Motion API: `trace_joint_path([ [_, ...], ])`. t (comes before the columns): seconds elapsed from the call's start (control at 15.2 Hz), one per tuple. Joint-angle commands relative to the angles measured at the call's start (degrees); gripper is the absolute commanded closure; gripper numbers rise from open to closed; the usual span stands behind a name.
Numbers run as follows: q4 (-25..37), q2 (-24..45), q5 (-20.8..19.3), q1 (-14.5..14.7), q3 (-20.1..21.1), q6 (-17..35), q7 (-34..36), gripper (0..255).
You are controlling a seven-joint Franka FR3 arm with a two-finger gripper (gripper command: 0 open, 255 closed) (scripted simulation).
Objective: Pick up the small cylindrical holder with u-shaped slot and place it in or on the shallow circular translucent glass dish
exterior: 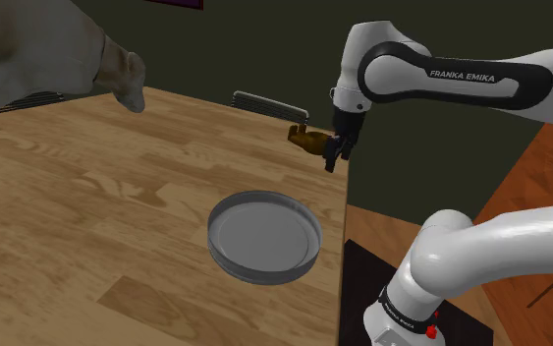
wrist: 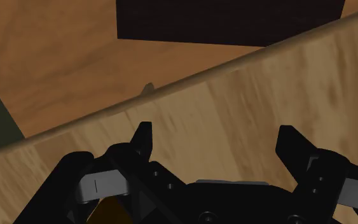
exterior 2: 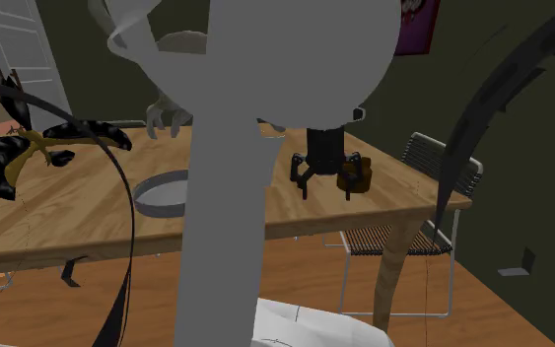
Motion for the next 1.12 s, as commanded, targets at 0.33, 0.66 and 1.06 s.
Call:
trace_joint_path([
  [0.33,12.79,13.85,1.21,-1.71,-2.92,-1.61,0.0,0],
  [0.66,27.15,27.27,3.39,-3.07,-5.94,-5.37,-0.42,0],
  [1.06,35.72,35.79,5.4,-4.13,-7.91,-7.45,-0.86,0],
])
